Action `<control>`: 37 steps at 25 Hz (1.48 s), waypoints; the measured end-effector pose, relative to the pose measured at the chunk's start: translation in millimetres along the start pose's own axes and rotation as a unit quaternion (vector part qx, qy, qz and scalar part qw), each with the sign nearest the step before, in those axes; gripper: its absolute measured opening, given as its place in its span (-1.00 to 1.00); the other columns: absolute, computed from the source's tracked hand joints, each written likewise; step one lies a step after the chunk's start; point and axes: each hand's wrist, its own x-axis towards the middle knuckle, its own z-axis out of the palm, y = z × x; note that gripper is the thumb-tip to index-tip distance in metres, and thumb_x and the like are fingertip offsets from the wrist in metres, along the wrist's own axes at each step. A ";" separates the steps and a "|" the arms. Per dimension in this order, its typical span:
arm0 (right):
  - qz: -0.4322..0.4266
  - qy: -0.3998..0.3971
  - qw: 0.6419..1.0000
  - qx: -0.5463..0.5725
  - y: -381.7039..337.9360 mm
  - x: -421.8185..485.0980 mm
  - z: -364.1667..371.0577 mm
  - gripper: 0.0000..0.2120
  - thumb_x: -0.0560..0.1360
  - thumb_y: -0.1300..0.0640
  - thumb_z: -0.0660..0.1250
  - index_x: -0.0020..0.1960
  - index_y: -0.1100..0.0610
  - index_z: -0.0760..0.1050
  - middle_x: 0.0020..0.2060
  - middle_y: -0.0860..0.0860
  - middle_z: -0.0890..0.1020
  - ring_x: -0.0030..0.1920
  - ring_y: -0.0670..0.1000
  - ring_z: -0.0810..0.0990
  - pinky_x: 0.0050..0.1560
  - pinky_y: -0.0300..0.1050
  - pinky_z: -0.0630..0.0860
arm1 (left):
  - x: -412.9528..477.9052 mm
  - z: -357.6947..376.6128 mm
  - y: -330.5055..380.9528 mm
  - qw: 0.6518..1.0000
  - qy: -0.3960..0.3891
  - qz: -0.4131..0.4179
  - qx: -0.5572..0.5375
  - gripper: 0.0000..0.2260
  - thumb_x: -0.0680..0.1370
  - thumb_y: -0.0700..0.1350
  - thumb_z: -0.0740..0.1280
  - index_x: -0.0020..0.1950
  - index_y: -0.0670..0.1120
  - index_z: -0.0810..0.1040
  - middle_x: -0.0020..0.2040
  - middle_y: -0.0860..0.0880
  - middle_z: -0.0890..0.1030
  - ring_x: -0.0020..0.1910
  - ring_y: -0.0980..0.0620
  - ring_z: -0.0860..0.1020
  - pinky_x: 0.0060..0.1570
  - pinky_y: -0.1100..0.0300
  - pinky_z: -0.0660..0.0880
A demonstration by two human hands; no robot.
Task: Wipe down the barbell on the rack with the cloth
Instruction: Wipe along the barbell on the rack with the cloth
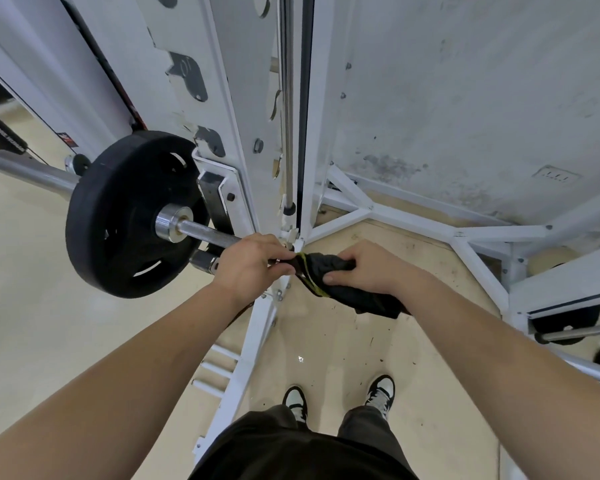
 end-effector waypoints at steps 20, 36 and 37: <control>0.102 0.049 0.985 -0.132 33.9 -61.3 -16.0 -0.64 0.40 -0.14 0.51 -0.41 0.03 0.49 -0.47 -0.05 0.55 -0.35 0.00 0.56 -0.32 -0.09 0.43 | -1.8 3.1 5.5 1.000 0.005 -0.022 0.010 -0.83 0.49 0.00 0.54 0.07 0.06 0.76 -0.08 0.15 0.67 -0.02 0.06 0.59 -0.07 0.07 0.57; 0.070 0.210 0.975 0.006 -8.5 -77.8 15.1 -0.67 0.44 -0.23 0.43 0.10 -0.07 0.65 -0.12 -0.17 0.67 -0.07 -0.13 0.62 0.03 -0.07 0.58 | -109.5 53.4 80.3 0.658 0.021 -0.489 -0.573 -0.70 0.61 0.04 0.43 0.31 -0.02 0.59 0.08 -0.03 0.75 0.06 -0.07 0.71 0.08 -0.02 0.65; 0.087 0.206 0.974 -0.046 2.1 -75.7 8.6 -0.63 0.46 -0.22 0.42 0.19 -0.07 0.62 -0.03 -0.17 0.65 0.00 -0.09 0.61 0.07 -0.02 0.58 | -105.1 57.5 80.0 0.615 0.073 -0.524 -0.585 -0.71 0.63 0.03 0.39 0.32 -0.03 0.57 0.06 -0.05 0.74 0.01 -0.09 0.72 -0.03 0.00 0.67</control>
